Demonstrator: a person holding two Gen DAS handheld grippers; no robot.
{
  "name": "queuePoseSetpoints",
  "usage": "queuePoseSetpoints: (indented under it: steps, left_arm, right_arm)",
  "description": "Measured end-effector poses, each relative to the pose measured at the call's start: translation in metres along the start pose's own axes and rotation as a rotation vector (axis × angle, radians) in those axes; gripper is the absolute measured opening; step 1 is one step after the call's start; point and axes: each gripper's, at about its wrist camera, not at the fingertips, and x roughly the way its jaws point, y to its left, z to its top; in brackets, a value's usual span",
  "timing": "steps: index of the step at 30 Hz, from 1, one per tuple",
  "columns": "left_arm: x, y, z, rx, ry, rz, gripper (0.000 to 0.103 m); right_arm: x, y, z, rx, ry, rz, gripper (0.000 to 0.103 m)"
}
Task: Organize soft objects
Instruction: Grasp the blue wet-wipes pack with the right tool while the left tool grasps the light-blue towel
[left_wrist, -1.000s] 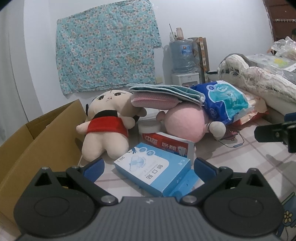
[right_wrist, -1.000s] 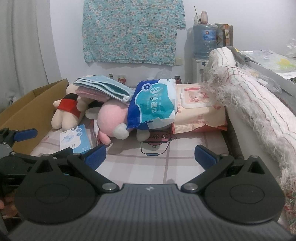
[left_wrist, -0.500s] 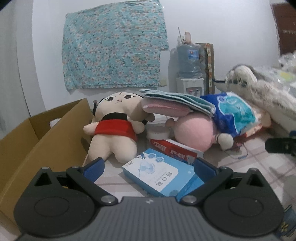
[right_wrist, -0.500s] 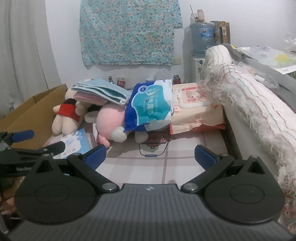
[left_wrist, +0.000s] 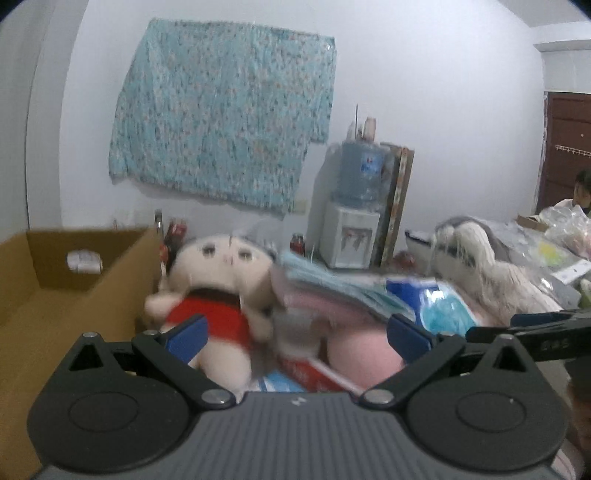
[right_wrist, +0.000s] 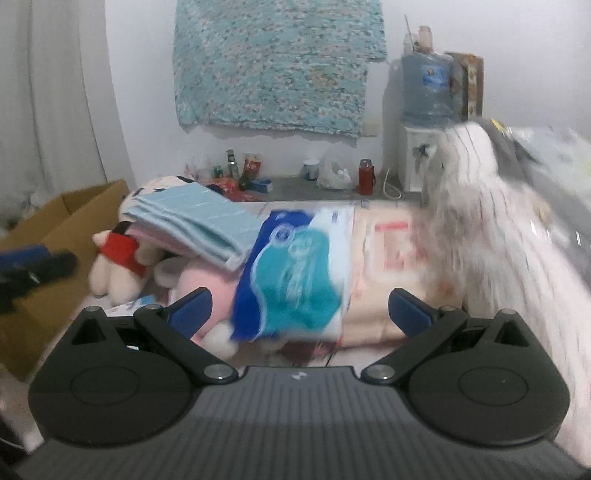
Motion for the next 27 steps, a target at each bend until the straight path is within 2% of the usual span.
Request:
queuePoseSetpoints:
  steps: [5,11,17,23,27]
  left_arm:
    - [0.019,0.006,0.026,-0.007,0.014,0.012,0.103]
    - [0.043,0.002,0.045,0.018,0.055,0.036,0.103]
    - [0.055,0.001,0.047,0.035,0.073,0.044,0.103]
    - [0.057,0.001,0.042,0.039,0.081,0.037,0.103]
    - [0.064,-0.002,0.044,0.045,0.078,0.031,0.103]
  right_arm:
    - [0.026,-0.007,0.017,-0.034,0.012,0.04,0.102]
    - [0.05,-0.022,0.006,-0.014,0.075,0.078,0.102]
    - [0.059,-0.03,0.01,0.032,0.088,0.109,0.102]
    - [0.076,-0.01,0.018,-0.063,0.114,0.094,0.102]
    - [0.093,-0.003,0.019,-0.046,0.164,0.107,0.102]
